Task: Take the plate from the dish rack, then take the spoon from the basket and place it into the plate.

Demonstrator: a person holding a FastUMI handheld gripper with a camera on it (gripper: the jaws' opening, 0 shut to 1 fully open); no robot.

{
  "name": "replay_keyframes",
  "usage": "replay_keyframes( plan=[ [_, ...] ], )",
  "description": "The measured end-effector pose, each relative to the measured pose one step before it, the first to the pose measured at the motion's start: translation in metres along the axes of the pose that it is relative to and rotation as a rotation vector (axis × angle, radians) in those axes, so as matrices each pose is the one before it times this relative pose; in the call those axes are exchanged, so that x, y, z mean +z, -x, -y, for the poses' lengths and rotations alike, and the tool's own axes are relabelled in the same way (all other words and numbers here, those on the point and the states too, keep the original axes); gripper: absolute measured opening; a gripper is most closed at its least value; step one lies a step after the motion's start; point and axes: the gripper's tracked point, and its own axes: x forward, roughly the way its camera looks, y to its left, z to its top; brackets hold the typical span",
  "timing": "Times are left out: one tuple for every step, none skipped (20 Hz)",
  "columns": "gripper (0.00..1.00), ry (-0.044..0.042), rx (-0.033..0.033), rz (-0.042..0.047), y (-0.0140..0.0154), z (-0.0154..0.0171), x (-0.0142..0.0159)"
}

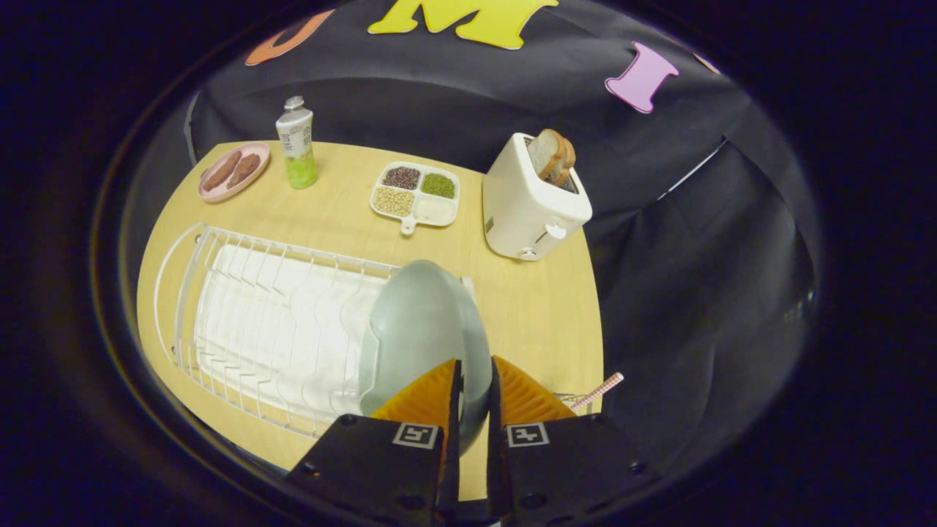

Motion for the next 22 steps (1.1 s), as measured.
replay_keyframes(
  plan=[
    [0.19, -0.0031, -0.02916, 0.01324, 0.00362, -0.00314, -0.00024],
    [0.19, 0.0018, -0.0331, 0.01469, 0.00305, -0.00338, 0.00022],
    [0.19, 0.01275, -0.02769, 0.01476, 0.00583, -0.004, -0.00016],
    [0.19, 0.00226, -0.02766, 0.00882, 0.0042, -0.00348, 0.00067],
    [0.19, 0.00807, -0.02166, 0.01013, 0.00371, -0.0033, 0.00051],
    [0.19, 0.01634, -0.02261, 0.00563, 0.00283, -0.00246, 0.00026],
    [0.19, 0.00636, -0.01802, 0.00674, 0.00156, -0.00109, 0.00082],
    [0.19, -0.00039, -0.01089, 0.00431, 0.00282, -0.00195, 0.00084],
    [0.19, -0.00814, -0.01031, 0.00077, 0.00128, -0.00067, -0.00032],
    [0.19, -0.00581, -0.01034, 0.00308, 0.00066, 0.00062, -0.00037],
    [0.19, -0.00187, -0.00602, -0.00109, 0.00204, -0.00002, -0.00069],
    [0.19, -0.00548, -0.01208, 0.01429, 0.00242, 0.00164, 0.00235],
    [0.18, -0.01828, -0.02322, 0.01796, 0.00151, 0.00349, 0.00351],
    [0.19, -0.01167, -0.01759, 0.01525, 0.00159, 0.00251, 0.00176],
    [0.18, -0.00117, -0.0056, 0.01467, 0.00232, 0.00041, 0.00017],
    [0.19, -0.00409, -0.02484, 0.02481, 0.0025, 0.00406, 0.00163],
    [0.18, 0.00915, -0.00645, 0.0363, 0.00249, 0.00234, 0.00333],
    [0.18, 0.00044, 0.0027, 0.02801, 0.00463, 0.00183, 0.00028],
    [0.18, -0.01543, 0.00471, 0.0193, 0.00486, 0.00144, -0.00164],
    [0.18, -0.01512, 0.01516, 0.02191, 0.0055, 0.00252, -0.00267],
    [0.18, -0.02283, 0.01119, 0.02127, 0.00525, 0.00326, -0.00178],
    [0.18, -0.04045, 0.00569, 0.02046, 0.00808, 0.00491, -0.00352]
  ],
)
